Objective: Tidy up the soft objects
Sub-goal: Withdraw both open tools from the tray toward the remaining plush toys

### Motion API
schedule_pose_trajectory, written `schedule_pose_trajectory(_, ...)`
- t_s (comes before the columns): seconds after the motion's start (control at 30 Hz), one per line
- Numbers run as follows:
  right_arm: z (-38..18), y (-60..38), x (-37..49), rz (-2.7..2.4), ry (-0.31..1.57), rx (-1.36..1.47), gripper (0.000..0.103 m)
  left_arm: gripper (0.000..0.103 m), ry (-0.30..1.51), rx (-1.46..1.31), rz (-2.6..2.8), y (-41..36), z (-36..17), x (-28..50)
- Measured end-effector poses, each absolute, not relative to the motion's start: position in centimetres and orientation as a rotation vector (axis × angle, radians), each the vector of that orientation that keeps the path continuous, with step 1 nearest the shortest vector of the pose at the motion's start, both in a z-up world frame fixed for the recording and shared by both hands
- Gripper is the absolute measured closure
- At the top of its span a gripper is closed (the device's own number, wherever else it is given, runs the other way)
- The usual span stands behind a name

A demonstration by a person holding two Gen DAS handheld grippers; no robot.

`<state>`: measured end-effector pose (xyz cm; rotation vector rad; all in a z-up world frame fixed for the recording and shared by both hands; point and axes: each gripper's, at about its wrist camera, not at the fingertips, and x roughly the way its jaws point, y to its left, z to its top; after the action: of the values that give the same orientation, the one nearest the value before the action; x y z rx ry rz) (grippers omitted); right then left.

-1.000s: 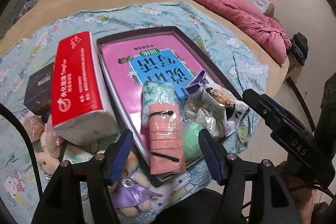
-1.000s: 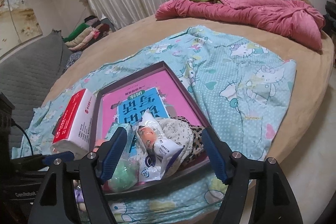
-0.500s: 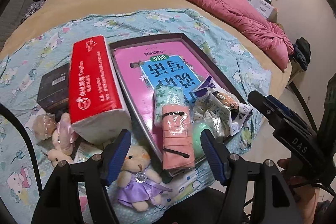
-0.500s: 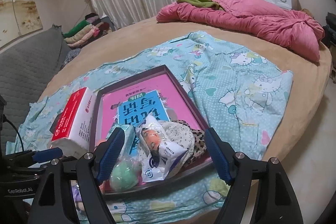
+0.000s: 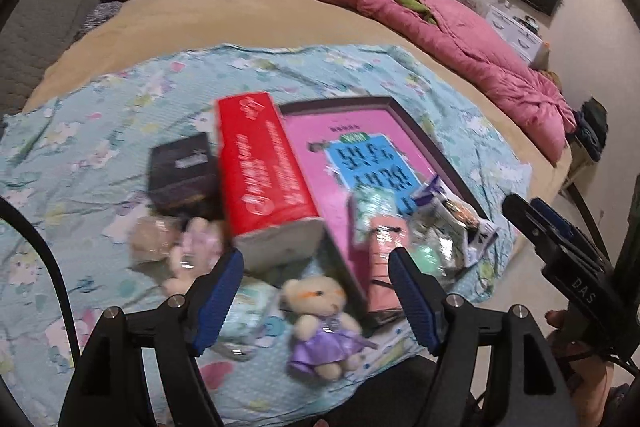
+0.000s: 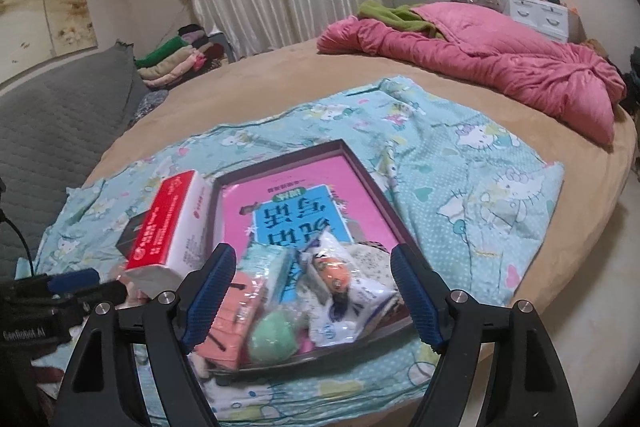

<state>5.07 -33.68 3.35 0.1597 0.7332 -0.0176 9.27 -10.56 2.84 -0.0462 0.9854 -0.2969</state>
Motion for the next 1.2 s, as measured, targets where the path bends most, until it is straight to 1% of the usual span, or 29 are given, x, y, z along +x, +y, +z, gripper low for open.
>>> schedule_pose_trajectory(0.67,8.0,-28.6,3.8,0.082,0.669,0.094,0.022,0.029,0.907,-0.116,-0.184,-3.4,7.5,7.6)
schedule_pose_trajectory(1.2,10.2,-24.9,2.8,0.161,0.645,0.038,0.022,0.029,0.874,-0.139,-0.088,1.2,9.4,6.4)
